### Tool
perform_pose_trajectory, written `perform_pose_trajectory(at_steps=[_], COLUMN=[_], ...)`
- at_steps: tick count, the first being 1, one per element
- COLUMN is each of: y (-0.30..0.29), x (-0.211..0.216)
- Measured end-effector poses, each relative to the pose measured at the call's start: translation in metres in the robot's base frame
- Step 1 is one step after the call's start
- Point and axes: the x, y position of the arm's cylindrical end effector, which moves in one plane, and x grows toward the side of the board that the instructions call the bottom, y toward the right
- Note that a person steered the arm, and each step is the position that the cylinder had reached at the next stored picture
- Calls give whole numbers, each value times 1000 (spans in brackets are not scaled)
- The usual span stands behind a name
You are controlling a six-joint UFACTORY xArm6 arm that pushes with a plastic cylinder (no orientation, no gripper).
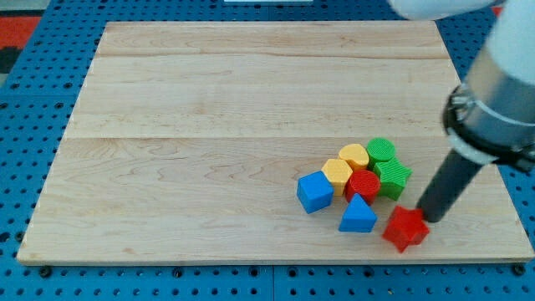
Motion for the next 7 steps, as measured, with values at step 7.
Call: perform_pose_trajectory(at_steps=[7], y=[-68], x=[-178])
